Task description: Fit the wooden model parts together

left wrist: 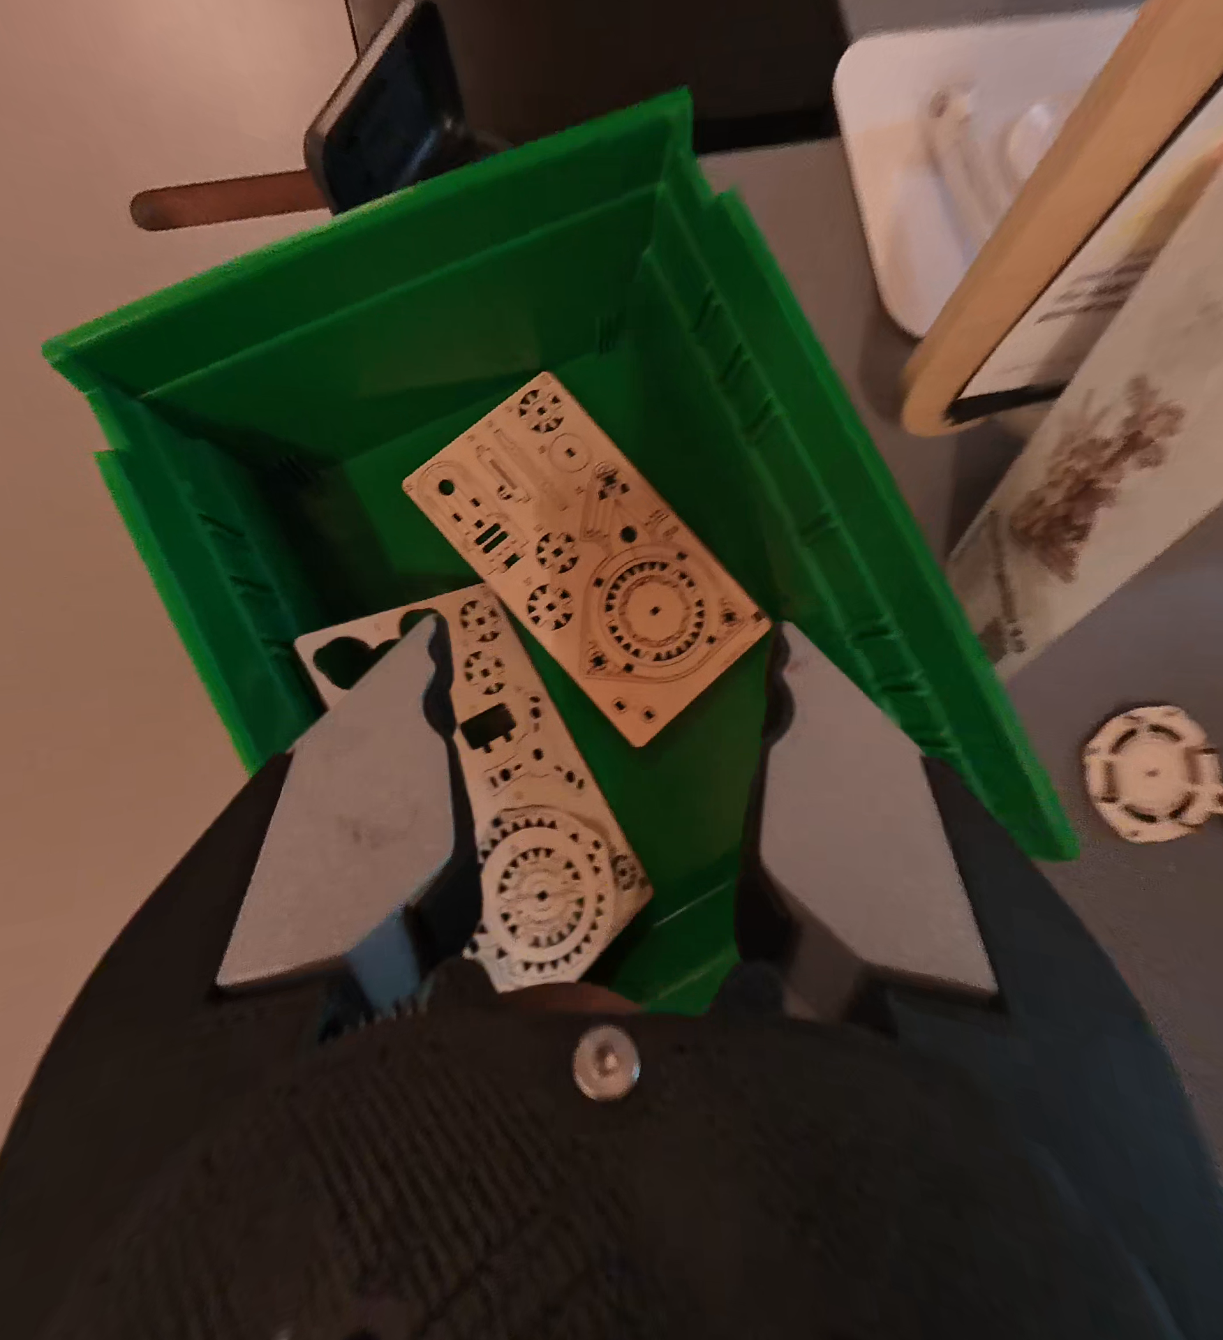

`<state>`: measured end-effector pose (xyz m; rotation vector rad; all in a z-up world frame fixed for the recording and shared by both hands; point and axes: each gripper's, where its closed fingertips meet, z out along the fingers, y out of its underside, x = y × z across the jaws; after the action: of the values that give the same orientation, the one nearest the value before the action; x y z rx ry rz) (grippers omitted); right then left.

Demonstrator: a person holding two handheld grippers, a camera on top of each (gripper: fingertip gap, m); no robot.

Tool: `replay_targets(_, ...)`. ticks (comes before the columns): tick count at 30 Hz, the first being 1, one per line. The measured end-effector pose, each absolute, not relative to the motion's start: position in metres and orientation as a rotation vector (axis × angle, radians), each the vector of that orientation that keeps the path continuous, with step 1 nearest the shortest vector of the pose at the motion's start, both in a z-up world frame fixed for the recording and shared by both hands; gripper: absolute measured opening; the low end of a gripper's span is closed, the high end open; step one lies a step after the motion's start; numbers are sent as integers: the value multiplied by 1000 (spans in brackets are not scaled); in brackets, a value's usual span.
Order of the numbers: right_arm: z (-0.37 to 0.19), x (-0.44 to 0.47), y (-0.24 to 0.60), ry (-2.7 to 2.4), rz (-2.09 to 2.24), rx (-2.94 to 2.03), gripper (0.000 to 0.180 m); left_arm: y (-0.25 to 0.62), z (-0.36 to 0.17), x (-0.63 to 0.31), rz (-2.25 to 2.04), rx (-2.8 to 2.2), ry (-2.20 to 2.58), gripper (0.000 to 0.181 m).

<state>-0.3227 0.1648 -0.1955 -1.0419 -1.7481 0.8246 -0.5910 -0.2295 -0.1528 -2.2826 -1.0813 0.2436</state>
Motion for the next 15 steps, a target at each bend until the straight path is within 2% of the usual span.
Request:
replay_targets(3, -199, -323, 164, -1760, 820, -1046, 46, -227, -169, -591, 212, -2497, -903, 82)
replay_targets(5, -201, -323, 164, -1768, 812, -1045, 46, -230, -183, -593, 160, -2680, -752, 74)
replay_targets(10, -202, -323, 165, -1775, 784, -1021, 45, -247, -211, -616, 87, -2995, -619, 80)
replay_targets(15, -206, -324, 167, -1785, 796, -1038, 45, -256, -232, -626, -83, -3172, -517, 73)
